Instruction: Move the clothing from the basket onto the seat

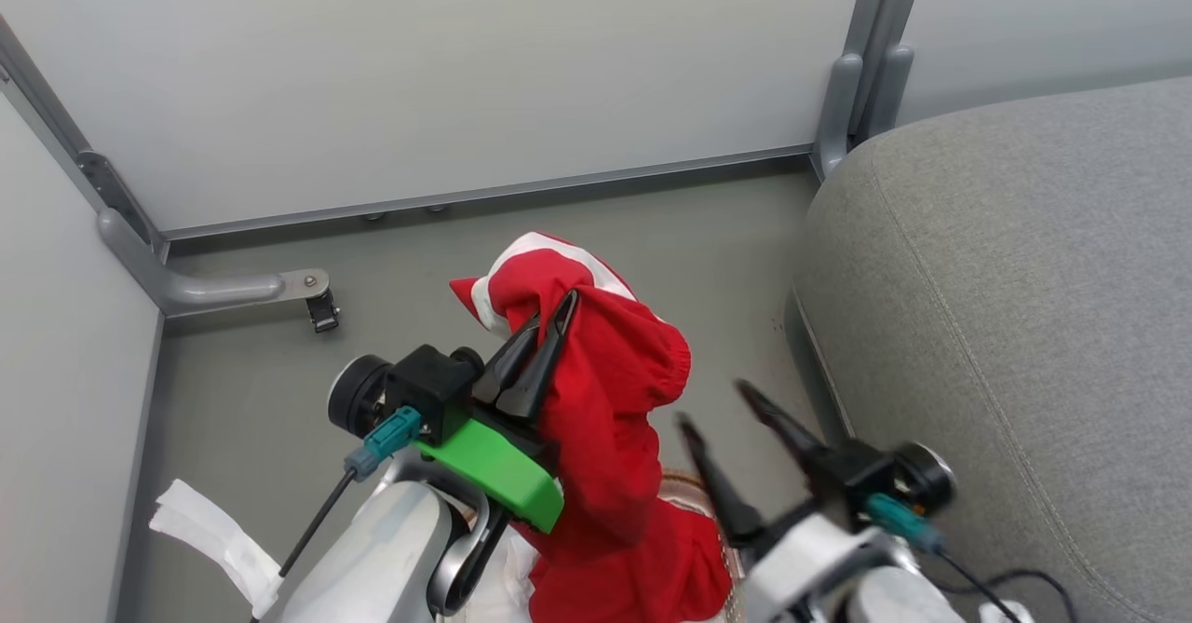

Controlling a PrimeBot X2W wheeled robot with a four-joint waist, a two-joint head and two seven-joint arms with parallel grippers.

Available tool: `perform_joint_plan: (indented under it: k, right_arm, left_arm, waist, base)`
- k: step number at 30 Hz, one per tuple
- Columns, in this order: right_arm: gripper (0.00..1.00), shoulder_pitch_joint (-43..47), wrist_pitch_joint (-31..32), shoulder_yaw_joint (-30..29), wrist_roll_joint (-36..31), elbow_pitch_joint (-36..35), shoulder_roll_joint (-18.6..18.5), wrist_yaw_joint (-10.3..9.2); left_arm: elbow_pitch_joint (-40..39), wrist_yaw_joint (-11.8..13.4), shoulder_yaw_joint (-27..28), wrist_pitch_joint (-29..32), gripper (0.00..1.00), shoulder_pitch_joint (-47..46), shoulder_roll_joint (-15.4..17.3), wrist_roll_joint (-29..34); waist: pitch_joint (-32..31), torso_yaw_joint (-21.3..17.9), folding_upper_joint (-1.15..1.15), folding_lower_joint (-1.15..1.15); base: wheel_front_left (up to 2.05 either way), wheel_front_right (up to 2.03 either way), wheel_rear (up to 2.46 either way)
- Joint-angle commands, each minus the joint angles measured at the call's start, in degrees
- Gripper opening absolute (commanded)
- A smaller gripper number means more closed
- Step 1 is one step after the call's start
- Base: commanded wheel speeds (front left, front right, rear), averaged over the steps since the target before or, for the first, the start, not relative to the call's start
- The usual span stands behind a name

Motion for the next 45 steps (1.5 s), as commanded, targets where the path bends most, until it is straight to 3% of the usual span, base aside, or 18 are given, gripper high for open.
perform_joint_plan:
  k: [1, 5, 8, 17, 22, 23, 24, 25, 31, 32, 33, 34, 40, 45]
  right_arm:
    - [1.0, -2.32, -0.26, 3.9, 0.66, -0.82, -0.81, -0.05]
    - [1.0, -8.49, -0.26, 13.37, 2.48, -1.87, -1.44, -0.06]
    - [1.0, -11.75, -0.28, 17.26, 3.19, -0.9, -1.32, -0.05]
    - [1.0, -14.43, -0.25, 17.25, -0.14, 10.1, -0.19, -0.06]
    - [1.0, -15.07, -0.26, 18.27, 2.93, 11.39, -0.18, -0.06]
    - [0.77, -15.23, -0.25, 18.55, 3.28, 12.05, -0.16, -0.06]
    - [0.26, -15.36, -0.25, 18.43, 4.19, 11.93, -0.09, -0.06]
    - [0.0, -15.49, -0.23, 18.29, 4.68, 12.36, -0.11, -0.06]
    - [0.0, -15.41, -0.2, 16.67, 6.31, 11.82, -0.12, -0.06]
    - [0.0, -15.13, -0.2, 16.29, 6.23, 11.97, -0.16, -0.06]
    - [0.0, -14.91, -0.2, 15.81, 5.95, 11.62, -0.15, -0.06]
    - [0.0, -14.59, -0.2, 15.5, 5.56, 11.55, -0.14, -0.06]
    - [0.0, -12.85, -0.2, 12.5, 3.91, 9.04, -0.09, -0.06]
    - [0.0, -11.28, -0.21, 11.0, 2.37, 6.78, -0.13, -0.06]
  left_arm:
    - [0.02, -0.03, -0.09, -0.06, 0.0, 0.92, -0.14, 0.3]
    - [0.3, -0.03, -0.95, -0.06, 0.0, 1.01, -0.65, -0.15]
    - [0.48, -0.03, -1.75, -0.02, 0.0, 0.83, -1.09, -0.42]
    - [0.65, -0.03, -4.54, -0.06, 0.0, 0.88, -2.15, -0.94]
    - [0.26, -0.03, -6.5, -0.06, 0.0, 0.19, -2.44, -1.67]
    - [0.26, -0.03, -6.92, -0.06, 0.0, 0.02, -2.49, -1.9]
    - [0.26, -0.03, -7.17, -0.06, 0.0, -0.09, -2.49, -2.0]
    - [0.23, -0.03, -7.48, -0.06, 0.0, -0.17, -2.52, -2.06]
    - [0.42, -0.03, -6.96, -0.06, 0.0, 0.41, -1.91, -2.24]
    - [0.39, -0.03, -6.6, -0.05, 0.11, 0.58, -1.89, -1.92]
    - [0.11, -0.03, -5.83, -0.06, 0.45, 0.89, -1.93, -1.48]
    - [0.07, -0.03, -5.37, -0.05, 1.0, 1.23, -1.98, -1.28]
    - [-0.64, -0.03, -1.39, -0.05, 1.0, 2.74, -1.49, 1.4]
    - [-1.16, -0.03, 0.68, -0.05, 1.0, 4.05, -0.85, 3.22]
  waist:
    - [0.04, 0.18, 0.0, 0.0]
    - [0.11, 1.11, 0.0, 0.0]
    - [0.17, 1.93, 0.0, 0.0]
    - [0.17, 4.09, 0.0, 0.0]
    - [0.35, 5.12, 0.0, 0.0]
    - [0.36, 5.33, 0.0, 0.0]
    - [0.38, 5.46, 0.0, 0.0]
    - [0.4, 5.63, 0.0, 0.0]
    - [0.47, 5.15, 0.0, 0.0]
    - [0.5, 4.82, 0.0, 0.0]
    - [0.54, 4.17, 0.0, 0.0]
    - [0.6, 3.61, 0.0, 0.0]
    - [1.33, -3.17, 0.0, 0.0]
    - [2.53, -11.89, 0.0, 0.0]
  base:
    - [0.0, 0.0, 0.0]
    - [0.0, 0.0, 0.0]
    - [0.0, 0.0, 0.0]
    - [0.0, 0.0, 0.0]
    - [0.0, 0.0, 0.0]
    - [0.0, 0.0, 0.0]
    - [0.0, 0.0, 0.0]
    - [0.0, 0.0, 0.0]
    - [0.0, 0.0, 0.0]
    - [0.0, 0.0, 0.0]
    - [0.0, 0.0, 0.0]
    - [0.0, 0.0, 0.0]
    - [0.0, 0.0, 0.0]
    - [0.0, 0.0, 0.0]
